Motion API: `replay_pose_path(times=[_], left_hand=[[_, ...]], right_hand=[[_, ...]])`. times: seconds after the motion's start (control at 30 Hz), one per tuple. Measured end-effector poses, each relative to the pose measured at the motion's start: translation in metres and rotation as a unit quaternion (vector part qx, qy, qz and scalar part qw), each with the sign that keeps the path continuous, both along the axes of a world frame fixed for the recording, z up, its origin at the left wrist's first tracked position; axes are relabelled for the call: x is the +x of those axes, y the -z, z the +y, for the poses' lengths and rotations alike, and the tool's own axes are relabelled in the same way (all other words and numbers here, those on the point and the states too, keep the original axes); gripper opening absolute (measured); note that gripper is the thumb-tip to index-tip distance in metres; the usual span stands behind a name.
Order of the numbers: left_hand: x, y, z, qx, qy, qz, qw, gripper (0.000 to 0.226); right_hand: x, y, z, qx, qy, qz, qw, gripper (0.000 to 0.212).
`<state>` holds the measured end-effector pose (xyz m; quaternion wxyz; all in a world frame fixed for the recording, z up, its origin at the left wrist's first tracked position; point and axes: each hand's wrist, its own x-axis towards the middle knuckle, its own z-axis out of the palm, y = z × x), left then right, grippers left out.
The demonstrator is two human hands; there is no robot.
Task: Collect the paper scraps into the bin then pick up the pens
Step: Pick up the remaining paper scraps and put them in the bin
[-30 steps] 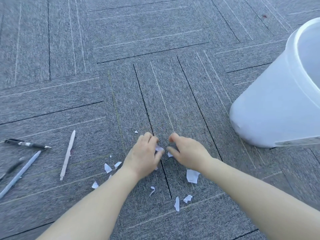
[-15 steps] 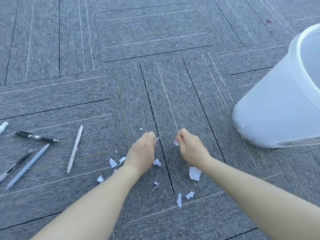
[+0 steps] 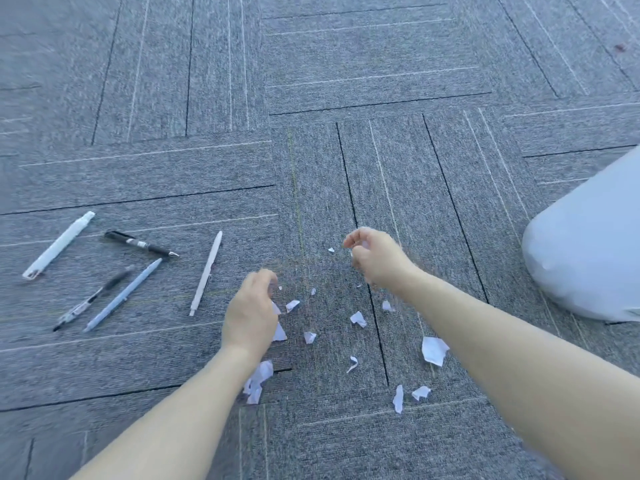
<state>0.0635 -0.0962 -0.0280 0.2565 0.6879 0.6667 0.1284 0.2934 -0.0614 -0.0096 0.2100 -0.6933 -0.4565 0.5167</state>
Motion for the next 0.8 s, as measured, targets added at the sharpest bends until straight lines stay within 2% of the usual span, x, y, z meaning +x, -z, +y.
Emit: replay_pose_path(times=[0.1,0.17,0.23,0.4,0.53,0.6,0.63,0.7,0.73,0.8], left_hand=[[-0.009,-0.002,-0.001,-0.022,-0.010,0.009,1.000,0.023],[-0.010,-0.002,-0.002,-0.029,-0.014,0.005,0.999,0.018],[-0.008,-0.002,-0.001,-0.031,-0.005,0.018,0.999,0.013],[-0.003,0.005,0.003,-0.042,0.060,0.078,0.994,0.030],[0.004,0.006,0.007,-0.021,0.073,0.111,0.991,0.023],[0.007,0.006,0.011,-0.019,0.078,0.110,0.991,0.020],[0.009,0.007,0.014,-0.022,0.083,0.110,0.990,0.019],[0.010,0.008,0.016,-0.034,0.093,0.110,0.989,0.017],[0.010,0.008,0.017,-0.038,0.095,0.106,0.989,0.015],[0.009,0.007,0.014,-0.042,0.081,0.072,0.993,0.013]], right_hand=[[-0.014,0.004,0.014,0.056,-0.110,-0.173,0.977,0.024],[-0.020,0.011,0.018,0.095,-0.163,-0.249,0.950,0.022],[-0.026,0.018,0.018,0.127,-0.206,-0.279,0.929,0.018],[-0.032,0.023,0.018,0.158,-0.249,-0.322,0.900,0.005],[-0.035,0.021,0.025,0.127,-0.268,-0.355,0.887,0.010],[-0.034,0.014,0.029,0.070,-0.248,-0.297,0.919,0.008],[-0.032,0.013,0.029,0.044,-0.212,-0.229,0.949,0.011],[-0.026,0.009,0.023,-0.013,-0.078,-0.033,0.996,0.015],[-0.022,0.006,0.017,-0.040,-0.003,0.071,0.997,0.014],[-0.014,0.003,0.001,-0.068,0.102,0.241,0.963,0.015]])
